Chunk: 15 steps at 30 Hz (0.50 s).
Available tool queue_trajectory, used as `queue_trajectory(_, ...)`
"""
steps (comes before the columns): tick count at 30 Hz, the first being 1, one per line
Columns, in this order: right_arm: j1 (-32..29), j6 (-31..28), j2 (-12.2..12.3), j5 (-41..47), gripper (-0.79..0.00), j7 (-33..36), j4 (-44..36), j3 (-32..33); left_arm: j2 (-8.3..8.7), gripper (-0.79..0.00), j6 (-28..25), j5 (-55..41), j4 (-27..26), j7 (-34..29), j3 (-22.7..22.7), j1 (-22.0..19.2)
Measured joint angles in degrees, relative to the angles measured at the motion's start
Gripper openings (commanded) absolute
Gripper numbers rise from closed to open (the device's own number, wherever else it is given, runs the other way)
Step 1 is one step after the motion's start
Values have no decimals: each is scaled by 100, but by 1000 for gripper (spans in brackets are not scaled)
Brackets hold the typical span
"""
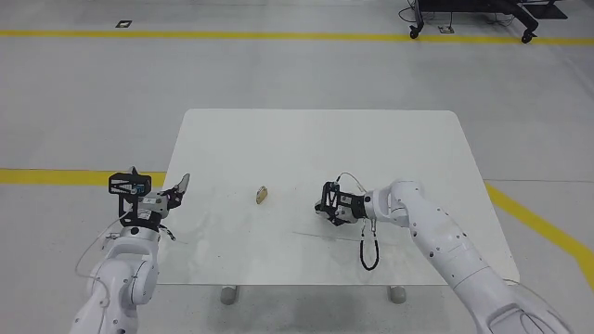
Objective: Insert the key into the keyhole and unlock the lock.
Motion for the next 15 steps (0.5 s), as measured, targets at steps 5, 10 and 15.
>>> queue_trajectory(5, -201, 435, 91, -576, -785, -699, -439, 124, 0, 0, 0, 0, 0, 0, 0, 0)
queue_trajectory(10, -485, 798, 223, -1190, -785, -1739, -590, 341, 0, 0, 0, 0, 0, 0, 0, 0)
queue_trajectory(15, -511, 569, 265, -1100, -785, -2406, -368, 426, 0, 0, 0, 0, 0, 0, 0, 0)
